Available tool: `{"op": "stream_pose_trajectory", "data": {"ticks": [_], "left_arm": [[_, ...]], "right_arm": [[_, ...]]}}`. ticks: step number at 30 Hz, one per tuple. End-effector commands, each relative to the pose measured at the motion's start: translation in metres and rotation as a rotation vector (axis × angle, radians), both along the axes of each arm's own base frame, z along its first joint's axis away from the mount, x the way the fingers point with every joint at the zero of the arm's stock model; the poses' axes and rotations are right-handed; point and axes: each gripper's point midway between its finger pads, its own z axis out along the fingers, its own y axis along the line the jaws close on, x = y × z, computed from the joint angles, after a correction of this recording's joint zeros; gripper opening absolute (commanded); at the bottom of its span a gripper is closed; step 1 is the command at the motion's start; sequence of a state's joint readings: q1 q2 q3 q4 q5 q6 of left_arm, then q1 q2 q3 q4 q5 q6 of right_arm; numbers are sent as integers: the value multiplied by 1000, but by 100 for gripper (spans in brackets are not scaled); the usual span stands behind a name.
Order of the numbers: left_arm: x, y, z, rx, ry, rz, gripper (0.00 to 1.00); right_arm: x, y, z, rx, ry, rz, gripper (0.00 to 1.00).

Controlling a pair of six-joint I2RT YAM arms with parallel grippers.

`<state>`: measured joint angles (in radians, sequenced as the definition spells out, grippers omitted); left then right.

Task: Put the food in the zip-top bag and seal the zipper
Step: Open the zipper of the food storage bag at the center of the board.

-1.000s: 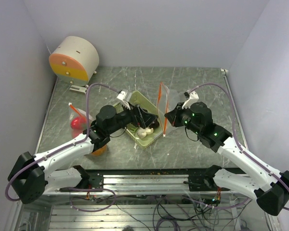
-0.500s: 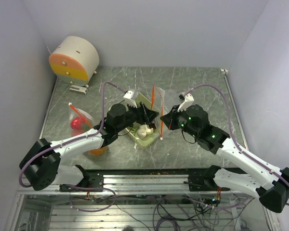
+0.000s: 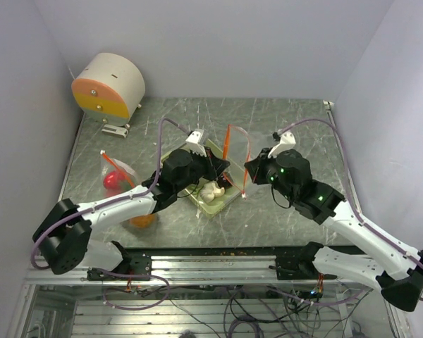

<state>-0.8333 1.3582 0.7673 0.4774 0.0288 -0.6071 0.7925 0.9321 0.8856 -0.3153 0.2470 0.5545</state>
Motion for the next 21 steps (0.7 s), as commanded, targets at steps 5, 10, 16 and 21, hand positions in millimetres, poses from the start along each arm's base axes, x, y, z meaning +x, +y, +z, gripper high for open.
{"op": "stream_pose_trajectory", "data": {"ticks": [5,10,16,21], "left_arm": [[-6,23,60,100,-99,110,7],[-14,54,67,225,-93,191,7],[-28,101,83,326,-91,273,7],[-43,133,99,349,-92,315,7]], "right_arm": [[19,-69,21,-231,2,-472,0],[17,-76,13,-308,22,-532,0],[16,-89,11,-379,25,-606,0],[16,-45,24,-298,-8,-424,0]]}}
